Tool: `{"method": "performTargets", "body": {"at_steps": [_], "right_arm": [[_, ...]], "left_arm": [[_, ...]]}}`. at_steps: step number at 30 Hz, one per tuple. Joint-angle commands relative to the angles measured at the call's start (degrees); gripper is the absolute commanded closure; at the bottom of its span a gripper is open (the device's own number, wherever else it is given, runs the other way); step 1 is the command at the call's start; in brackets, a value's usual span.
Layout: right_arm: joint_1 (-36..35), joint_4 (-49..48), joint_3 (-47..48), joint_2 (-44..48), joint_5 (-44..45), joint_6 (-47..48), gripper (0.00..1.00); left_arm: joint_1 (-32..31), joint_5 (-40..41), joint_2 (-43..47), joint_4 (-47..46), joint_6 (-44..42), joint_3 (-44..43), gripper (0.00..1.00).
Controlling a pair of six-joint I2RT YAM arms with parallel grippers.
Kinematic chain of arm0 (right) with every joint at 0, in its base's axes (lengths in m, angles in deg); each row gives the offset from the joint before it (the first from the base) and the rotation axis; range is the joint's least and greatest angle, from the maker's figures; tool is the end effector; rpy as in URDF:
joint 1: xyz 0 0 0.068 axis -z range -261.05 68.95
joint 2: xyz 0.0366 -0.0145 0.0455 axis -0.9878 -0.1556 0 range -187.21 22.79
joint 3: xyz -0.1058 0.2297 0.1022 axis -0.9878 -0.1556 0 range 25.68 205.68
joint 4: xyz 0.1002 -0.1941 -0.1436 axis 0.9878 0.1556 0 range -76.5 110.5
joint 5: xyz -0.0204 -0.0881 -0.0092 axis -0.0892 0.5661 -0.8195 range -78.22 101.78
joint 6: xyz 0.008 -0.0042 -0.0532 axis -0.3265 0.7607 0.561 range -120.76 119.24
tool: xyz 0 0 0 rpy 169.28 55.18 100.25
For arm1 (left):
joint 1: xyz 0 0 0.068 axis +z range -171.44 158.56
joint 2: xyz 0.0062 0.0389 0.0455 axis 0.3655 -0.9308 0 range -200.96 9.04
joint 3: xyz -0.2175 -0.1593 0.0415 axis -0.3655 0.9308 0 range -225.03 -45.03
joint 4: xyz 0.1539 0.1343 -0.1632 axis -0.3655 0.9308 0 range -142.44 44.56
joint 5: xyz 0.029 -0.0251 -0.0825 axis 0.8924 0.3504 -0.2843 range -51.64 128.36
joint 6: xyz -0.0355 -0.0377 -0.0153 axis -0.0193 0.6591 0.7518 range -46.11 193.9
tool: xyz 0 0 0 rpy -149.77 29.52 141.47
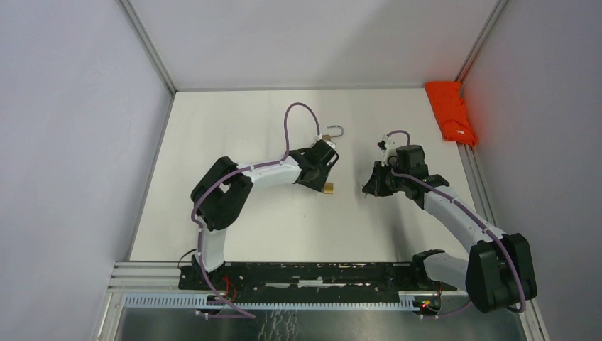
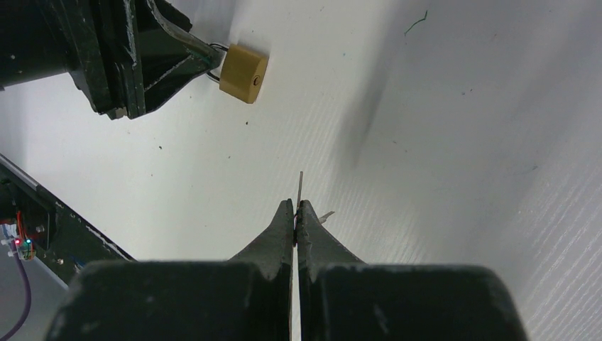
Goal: Unlock with the key
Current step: Pick up the lock from the center of the board.
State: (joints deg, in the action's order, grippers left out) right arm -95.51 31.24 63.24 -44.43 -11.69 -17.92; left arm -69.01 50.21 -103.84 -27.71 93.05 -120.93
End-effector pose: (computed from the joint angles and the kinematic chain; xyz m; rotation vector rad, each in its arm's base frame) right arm 0.2216 0.0718 0.2092 -0.1397 2.4368 0.7448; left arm 0.2793 -0.2948 0.1613 0.5755 2.5520 -0.1355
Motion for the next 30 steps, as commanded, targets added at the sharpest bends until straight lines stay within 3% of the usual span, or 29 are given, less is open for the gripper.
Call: {"method": "performTargets", "body": {"at_steps": [1,8,16,19,24,30], "right_arm": [[0.2,-1.2,2.3,1.2,-0.3,-0.5,1.00],[0.3,-2.0,2.4,0.7,-0.9,-0.5,1.00],[0.3,-3.0,1.0,2.3,-1.1,-1.2,1.00],[0.3,-3.4,0.5,3.3,-1.2,-1.9,1.00],[0.3,-2.5,0.6,4.8,-1.0,-2.2,1.00],[0.6,5.2,5.6,8.9,3.8,-0.2,1.00]], "left_arm": [[-0.6,-2.9,1.5,-0.9,2.9,0.5,0.50],[-1.1,-1.4,3.3,-0.1,3.6,1.2,0.48],[-1.6,6.7,8.5,2.7,-3.2,-0.3,0.41],[-1.7,5.3,10.4,3.4,-6.6,-0.5,0.40],[-2.5,-3.3,10.2,3.2,-16.5,0.0,0.43],[-3.4,-4.5,11.0,-1.3,-25.9,6.0,0.41]]}}
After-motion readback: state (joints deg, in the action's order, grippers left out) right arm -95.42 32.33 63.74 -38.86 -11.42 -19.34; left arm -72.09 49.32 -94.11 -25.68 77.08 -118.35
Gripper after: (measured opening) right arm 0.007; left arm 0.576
